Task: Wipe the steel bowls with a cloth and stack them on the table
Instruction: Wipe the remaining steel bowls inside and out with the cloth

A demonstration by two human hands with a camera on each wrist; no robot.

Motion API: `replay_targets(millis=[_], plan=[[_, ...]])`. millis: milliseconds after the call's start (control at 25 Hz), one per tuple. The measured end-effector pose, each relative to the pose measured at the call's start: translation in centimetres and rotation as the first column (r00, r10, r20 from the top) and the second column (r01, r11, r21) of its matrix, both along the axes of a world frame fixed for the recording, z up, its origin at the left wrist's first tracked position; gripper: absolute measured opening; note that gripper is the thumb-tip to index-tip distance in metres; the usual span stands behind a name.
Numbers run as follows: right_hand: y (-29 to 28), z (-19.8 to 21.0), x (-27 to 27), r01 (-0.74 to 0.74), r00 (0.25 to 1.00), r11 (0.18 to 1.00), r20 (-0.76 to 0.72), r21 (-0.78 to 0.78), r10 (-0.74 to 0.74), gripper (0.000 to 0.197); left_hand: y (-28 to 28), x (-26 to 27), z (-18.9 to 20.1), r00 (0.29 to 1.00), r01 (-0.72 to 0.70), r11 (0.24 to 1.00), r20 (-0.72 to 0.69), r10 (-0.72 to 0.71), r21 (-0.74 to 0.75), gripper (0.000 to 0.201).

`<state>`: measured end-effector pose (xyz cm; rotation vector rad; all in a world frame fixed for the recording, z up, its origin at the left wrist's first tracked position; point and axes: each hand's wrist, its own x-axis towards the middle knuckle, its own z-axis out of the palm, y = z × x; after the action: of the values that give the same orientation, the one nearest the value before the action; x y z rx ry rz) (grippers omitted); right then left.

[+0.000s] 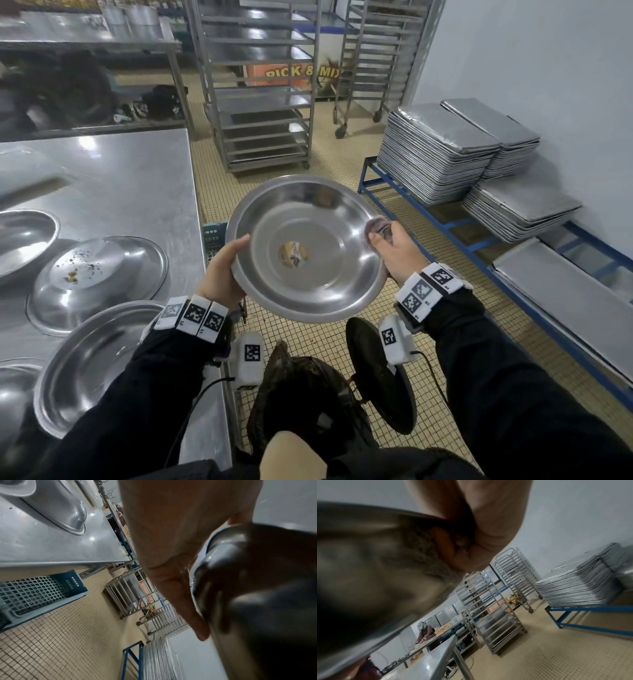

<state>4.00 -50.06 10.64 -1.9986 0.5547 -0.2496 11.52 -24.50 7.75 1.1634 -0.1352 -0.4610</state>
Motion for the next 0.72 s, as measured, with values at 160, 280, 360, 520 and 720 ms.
replay_targets(millis=[160, 280, 360, 520, 720], plan=[[2.1, -0.5, -0.5, 0.104, 0.993, 0.99, 0.043, 0.092, -0.108, 0.023, -0.7, -0.5, 0.4, 0.979, -0.204, 0.962, 0.011, 0.206, 0.184, 0.028], [5.1, -2.0, -0.5, 0.21, 0.964, 0.93, 0.096, 0.301, -0.248, 0.024, -2.4, -1.6, -0.1, 0.963, -0.267, 0.941, 0.022, 0.268, 0.207, 0.026], [7.3, -3.2, -0.5, 0.273, 0.934, 0.87, 0.102, 0.41, -0.341, 0.021, -3.6, -2.3, -0.5, 0.956, -0.282, 0.942, -0.026, 0.291, 0.182, 0.019], [7.1, -3.8, -0.9, 0.307, 0.926, 0.849, 0.072, 0.431, -0.371, 0.022, -3.8, -2.6, -1.1, 0.993, -0.115, 0.979, -0.012, 0.119, 0.169, 0.019], [2.2, -1.3, -1.4, 0.13, 0.988, 0.969, 0.052, 0.211, -0.144, 0.02, -0.4, -0.3, -0.4, 0.994, 0.082, 0.992, 0.085, -0.074, -0.094, 0.043]])
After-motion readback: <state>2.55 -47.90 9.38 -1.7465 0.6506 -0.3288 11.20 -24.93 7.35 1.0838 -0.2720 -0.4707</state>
